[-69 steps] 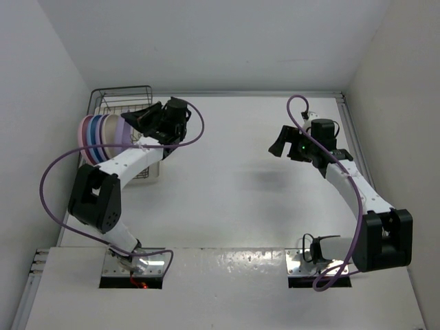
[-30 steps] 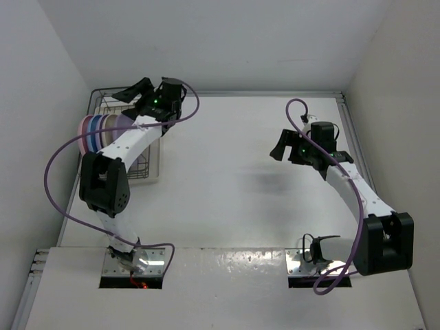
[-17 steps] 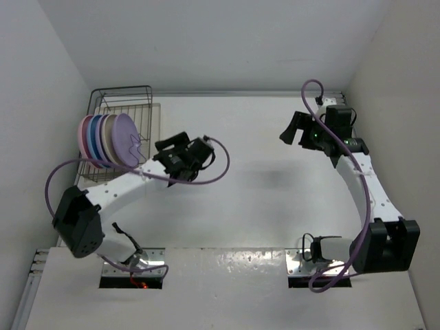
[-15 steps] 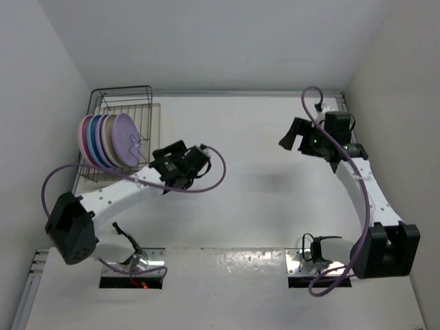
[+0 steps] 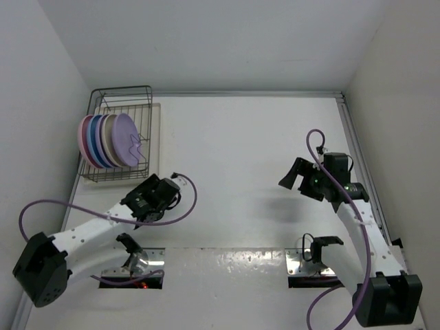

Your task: Load the plates into the dish rack

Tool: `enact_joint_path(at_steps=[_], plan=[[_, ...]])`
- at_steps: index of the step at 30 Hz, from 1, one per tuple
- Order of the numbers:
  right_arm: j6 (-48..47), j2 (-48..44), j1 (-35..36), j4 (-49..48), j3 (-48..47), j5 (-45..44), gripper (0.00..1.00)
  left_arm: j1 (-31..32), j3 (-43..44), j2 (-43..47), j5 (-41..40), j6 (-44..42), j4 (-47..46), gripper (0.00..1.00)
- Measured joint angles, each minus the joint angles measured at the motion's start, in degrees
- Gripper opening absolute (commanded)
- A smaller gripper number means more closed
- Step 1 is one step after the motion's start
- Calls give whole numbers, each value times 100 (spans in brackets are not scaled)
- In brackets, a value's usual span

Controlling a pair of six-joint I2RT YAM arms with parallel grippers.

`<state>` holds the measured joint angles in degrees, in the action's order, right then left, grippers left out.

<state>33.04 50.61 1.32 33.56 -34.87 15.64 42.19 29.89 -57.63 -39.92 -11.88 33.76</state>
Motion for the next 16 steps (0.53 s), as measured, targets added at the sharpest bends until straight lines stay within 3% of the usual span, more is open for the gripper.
enact_joint_path(at_steps=[4,7,16], plan=[[221,-162,0,-4,90,-20,100,-636,-629,782,168,-13,-380,73],[350,-166,0,-31,114,-13,100,-964,-763,1176,741,-162,-498,73],[474,107,7,-286,177,63,100,-1401,-763,1419,2479,-903,-627,71]])
